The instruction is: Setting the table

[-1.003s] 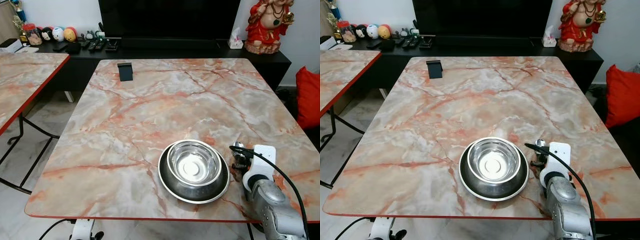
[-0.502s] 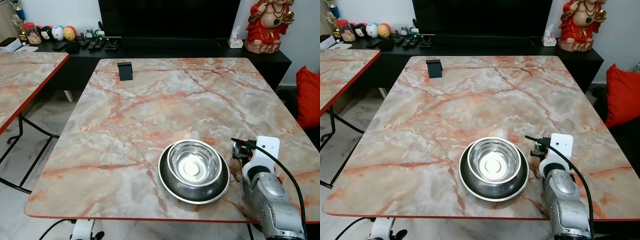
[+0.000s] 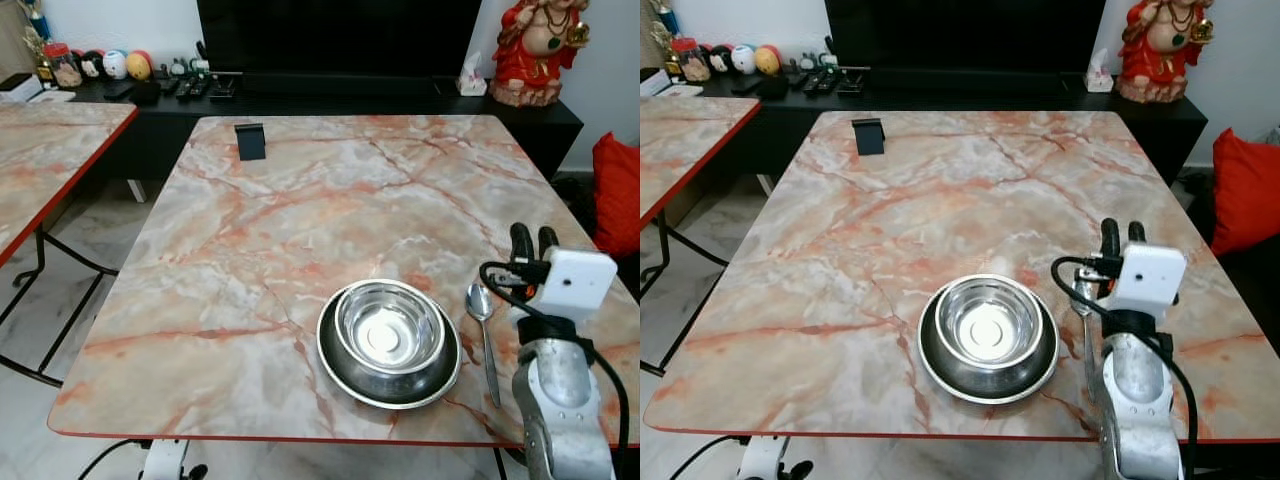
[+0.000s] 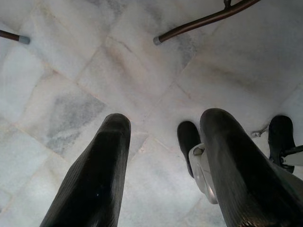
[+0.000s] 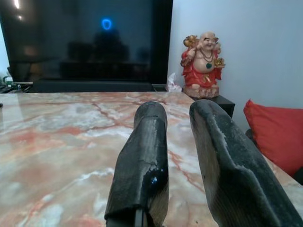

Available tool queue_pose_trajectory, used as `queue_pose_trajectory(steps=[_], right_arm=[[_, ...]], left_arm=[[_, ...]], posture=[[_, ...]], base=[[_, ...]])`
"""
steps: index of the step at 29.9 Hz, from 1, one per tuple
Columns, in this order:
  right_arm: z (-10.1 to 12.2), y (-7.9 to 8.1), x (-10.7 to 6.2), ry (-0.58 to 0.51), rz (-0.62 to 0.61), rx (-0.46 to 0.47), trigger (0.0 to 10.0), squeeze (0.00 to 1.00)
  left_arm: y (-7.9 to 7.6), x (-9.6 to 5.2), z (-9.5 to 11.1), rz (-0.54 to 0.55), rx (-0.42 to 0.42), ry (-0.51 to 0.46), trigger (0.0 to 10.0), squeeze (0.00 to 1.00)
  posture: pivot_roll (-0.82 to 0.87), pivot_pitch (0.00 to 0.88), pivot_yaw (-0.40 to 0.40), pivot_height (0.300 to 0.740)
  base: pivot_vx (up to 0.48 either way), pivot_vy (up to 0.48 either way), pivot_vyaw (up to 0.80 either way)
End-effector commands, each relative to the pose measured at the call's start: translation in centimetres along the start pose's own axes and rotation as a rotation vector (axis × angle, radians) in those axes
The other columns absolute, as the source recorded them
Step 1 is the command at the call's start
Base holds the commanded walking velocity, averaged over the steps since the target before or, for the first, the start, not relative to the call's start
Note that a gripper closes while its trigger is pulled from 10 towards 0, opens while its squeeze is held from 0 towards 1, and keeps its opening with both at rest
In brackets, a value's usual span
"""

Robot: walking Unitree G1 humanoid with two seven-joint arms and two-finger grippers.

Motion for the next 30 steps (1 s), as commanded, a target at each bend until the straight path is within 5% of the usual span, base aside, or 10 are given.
queue_pose_trajectory(steps=[1,30], right_arm=[[0.7,0.3,0.0,-0.034,0.01,0.005,10.0,0.0],[0.6,1.7,1.0,-0.031,0.036,0.038,10.0,0.0]], left_arm=[[-0.1,-0.1,-0.6,-0.004,0.02,0.019,10.0,0.0],[-0.5,-0.1,-0.5,0.001,-0.014,0.012,10.0,0.0]], posture=[[-0.03,0.0,-0.008,0.74],[-0.04,0.0,-0.025,0.74]], base=[[0.0,0.0,0.0],[0.0,0.0,0.0]])
Point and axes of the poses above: a point about 5 cm out from each wrist's last joint towards the gripper, its own x axis pointing out of the wrist towards the gripper, its own z axis along the axis of the wrist's last joint, y = z × x, the point moved 3 cm from there along x, pointing out of the wrist towards the gripper, and after that the axes turned 13 degrees about x, right-handed, at the moved point
